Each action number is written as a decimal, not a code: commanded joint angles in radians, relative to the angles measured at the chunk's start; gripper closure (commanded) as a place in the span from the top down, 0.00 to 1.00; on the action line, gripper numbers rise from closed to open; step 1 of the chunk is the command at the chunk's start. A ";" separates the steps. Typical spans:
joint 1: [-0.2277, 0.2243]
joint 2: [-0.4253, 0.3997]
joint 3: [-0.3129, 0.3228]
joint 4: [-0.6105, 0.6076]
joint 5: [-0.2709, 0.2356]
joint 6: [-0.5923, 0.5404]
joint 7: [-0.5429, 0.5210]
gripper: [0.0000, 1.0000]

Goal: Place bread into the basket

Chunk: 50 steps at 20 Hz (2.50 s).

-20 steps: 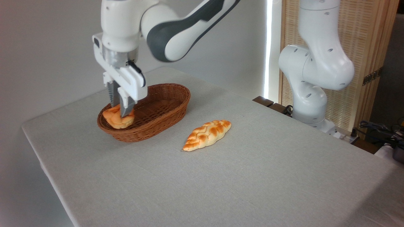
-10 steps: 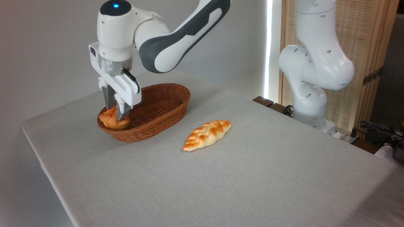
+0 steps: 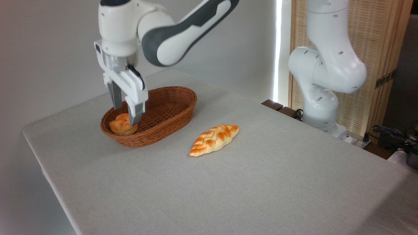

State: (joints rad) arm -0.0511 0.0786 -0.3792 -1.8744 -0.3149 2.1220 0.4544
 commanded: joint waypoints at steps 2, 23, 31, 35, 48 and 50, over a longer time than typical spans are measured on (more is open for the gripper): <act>0.039 -0.023 0.083 0.185 0.014 -0.284 0.064 1.00; 0.060 -0.109 0.303 0.256 0.228 -0.525 0.204 1.00; 0.018 -0.109 0.361 0.256 0.229 -0.542 0.208 1.00; 0.011 -0.106 0.376 0.256 0.228 -0.540 0.213 1.00; -0.003 -0.100 0.378 0.251 0.214 -0.524 0.271 1.00; -0.003 -0.100 0.378 0.251 0.215 -0.524 0.274 1.00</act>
State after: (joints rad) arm -0.0501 -0.0262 -0.0154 -1.6357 -0.0864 1.6089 0.6935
